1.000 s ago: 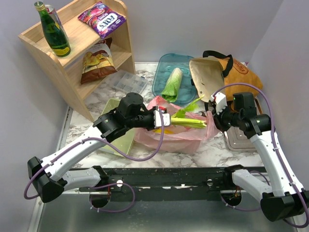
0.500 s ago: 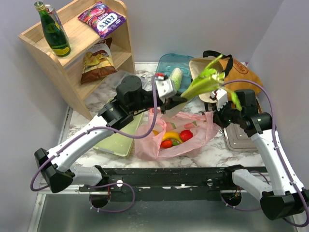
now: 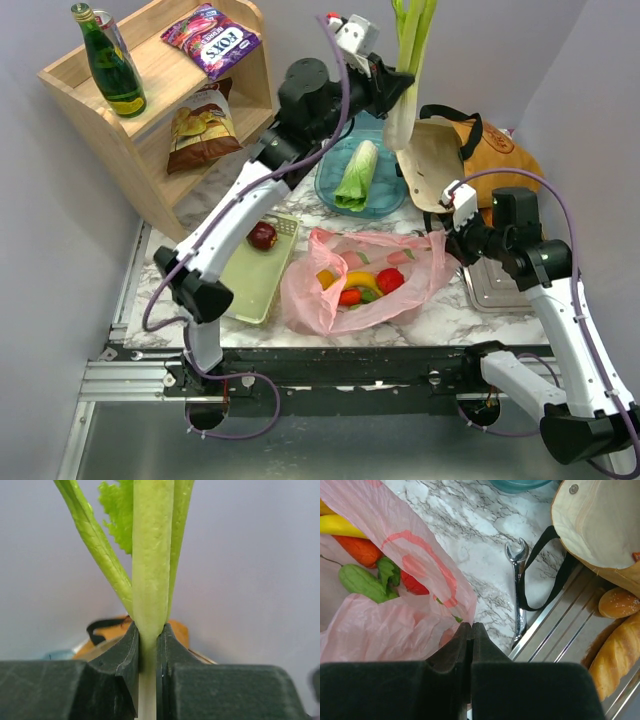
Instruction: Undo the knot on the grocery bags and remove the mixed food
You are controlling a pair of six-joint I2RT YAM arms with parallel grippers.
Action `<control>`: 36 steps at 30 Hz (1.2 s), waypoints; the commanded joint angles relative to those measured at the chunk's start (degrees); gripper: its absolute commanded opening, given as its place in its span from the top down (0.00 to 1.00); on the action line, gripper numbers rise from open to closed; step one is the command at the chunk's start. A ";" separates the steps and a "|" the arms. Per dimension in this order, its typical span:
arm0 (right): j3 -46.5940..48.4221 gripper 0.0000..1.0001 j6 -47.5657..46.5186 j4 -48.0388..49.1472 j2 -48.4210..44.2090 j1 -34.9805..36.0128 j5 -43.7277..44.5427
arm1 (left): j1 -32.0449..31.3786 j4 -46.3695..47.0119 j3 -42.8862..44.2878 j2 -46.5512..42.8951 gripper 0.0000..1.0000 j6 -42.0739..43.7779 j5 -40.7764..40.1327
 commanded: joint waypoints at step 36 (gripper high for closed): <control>7.00 0.99 4.09 -9.13 2.07 -0.23 7.78 | 10.35 -1.78 -3.78 28.73 0.34 -29.66 3.28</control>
